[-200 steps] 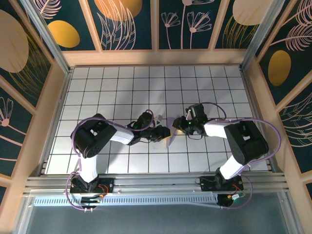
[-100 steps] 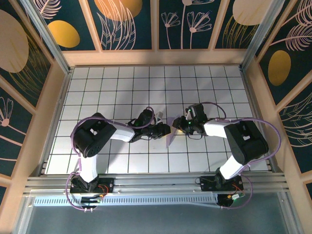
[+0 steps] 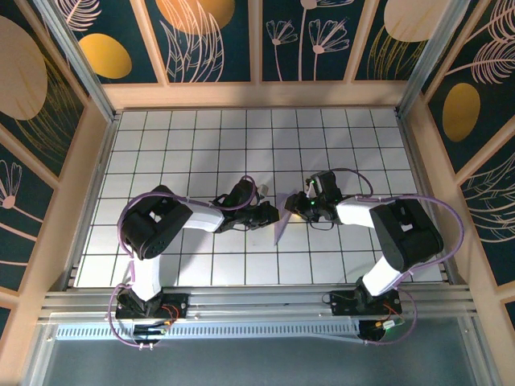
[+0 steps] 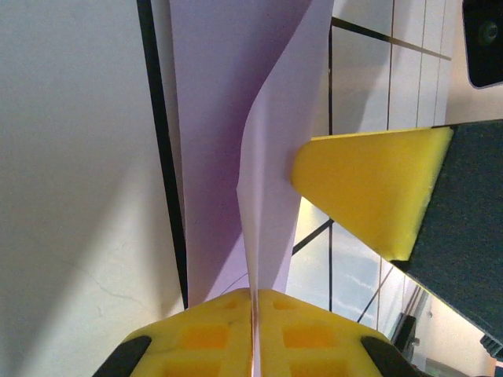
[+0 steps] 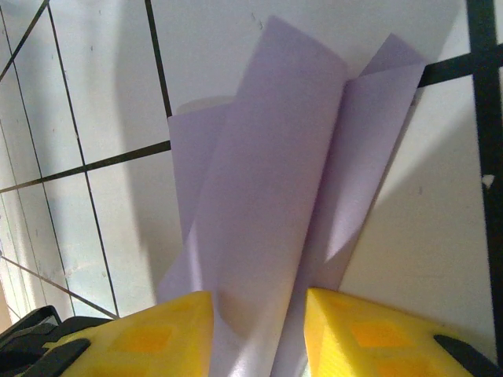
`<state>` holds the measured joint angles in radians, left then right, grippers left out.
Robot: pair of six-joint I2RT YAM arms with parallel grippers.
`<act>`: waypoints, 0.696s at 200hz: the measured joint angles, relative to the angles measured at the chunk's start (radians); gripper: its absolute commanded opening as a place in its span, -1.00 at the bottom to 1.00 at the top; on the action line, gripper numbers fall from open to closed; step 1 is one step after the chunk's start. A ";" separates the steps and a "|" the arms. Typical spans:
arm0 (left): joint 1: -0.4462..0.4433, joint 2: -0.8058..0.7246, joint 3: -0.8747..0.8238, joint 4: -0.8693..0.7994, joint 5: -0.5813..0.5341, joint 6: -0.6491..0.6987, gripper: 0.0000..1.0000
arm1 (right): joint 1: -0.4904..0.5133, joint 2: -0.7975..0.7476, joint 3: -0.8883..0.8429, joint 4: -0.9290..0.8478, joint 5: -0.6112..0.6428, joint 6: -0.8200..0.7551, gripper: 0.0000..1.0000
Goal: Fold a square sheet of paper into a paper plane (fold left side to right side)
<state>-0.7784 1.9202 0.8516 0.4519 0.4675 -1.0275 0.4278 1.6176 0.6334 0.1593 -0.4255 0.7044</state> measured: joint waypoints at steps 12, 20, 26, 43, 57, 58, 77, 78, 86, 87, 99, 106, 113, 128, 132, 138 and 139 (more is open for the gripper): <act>0.000 0.003 0.007 -0.010 -0.005 0.006 -0.82 | 0.001 0.000 0.001 -0.002 0.002 0.000 -0.27; 0.000 0.005 0.011 -0.015 -0.006 0.011 -0.82 | 0.002 0.000 0.002 -0.003 0.003 0.000 -0.27; 0.000 0.005 0.013 -0.019 -0.008 0.014 -0.82 | 0.002 0.000 0.002 -0.003 0.004 -0.002 -0.27; 0.000 0.006 0.016 -0.030 -0.011 0.019 -0.83 | 0.003 0.000 0.003 -0.006 0.006 -0.009 -0.27; 0.000 0.006 0.016 -0.039 -0.017 0.025 -0.83 | 0.004 0.000 0.006 -0.010 0.008 -0.014 -0.27; 0.000 0.006 0.016 -0.039 -0.018 0.025 -0.83 | 0.004 0.000 0.006 -0.010 0.008 -0.014 -0.27; 0.000 0.006 0.016 -0.050 -0.029 0.033 -0.83 | 0.006 0.000 0.006 -0.011 0.010 -0.017 -0.27; 0.000 0.006 0.016 -0.050 -0.029 0.033 -0.83 | 0.006 0.000 0.006 -0.011 0.010 -0.017 -0.27; 0.000 0.006 0.016 -0.056 -0.032 0.034 -0.83 | 0.006 0.000 0.006 -0.012 0.010 -0.018 -0.27; 0.000 0.006 0.016 -0.056 -0.032 0.035 -0.83 | 0.006 0.000 0.006 -0.012 0.010 -0.018 -0.27; 0.000 0.006 0.016 -0.064 -0.039 0.039 -0.83 | 0.006 0.000 0.006 -0.013 0.010 -0.018 -0.27; 0.000 0.006 0.016 -0.066 -0.042 0.040 -0.83 | 0.006 0.000 0.006 -0.013 0.010 -0.018 -0.27; 0.000 0.006 0.016 -0.067 -0.043 0.041 -0.83 | 0.006 0.000 0.007 -0.013 0.010 -0.018 -0.27; 0.001 0.006 0.017 -0.067 -0.044 0.043 -0.83 | 0.006 0.001 0.008 -0.014 0.010 -0.018 -0.27; 0.001 0.006 0.017 -0.068 -0.045 0.043 -0.83 | 0.007 0.001 0.008 -0.014 0.010 -0.018 -0.27; 0.000 0.006 0.018 -0.069 -0.046 0.044 -0.83 | 0.007 0.001 0.008 -0.014 0.011 -0.018 -0.27; 0.000 0.006 0.018 -0.069 -0.046 0.044 -0.83 | 0.007 0.001 0.008 -0.014 0.011 -0.018 -0.27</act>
<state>-0.7780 1.9259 0.8700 0.3828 0.4213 -0.9833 0.4347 1.6188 0.6411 0.1455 -0.4149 0.6868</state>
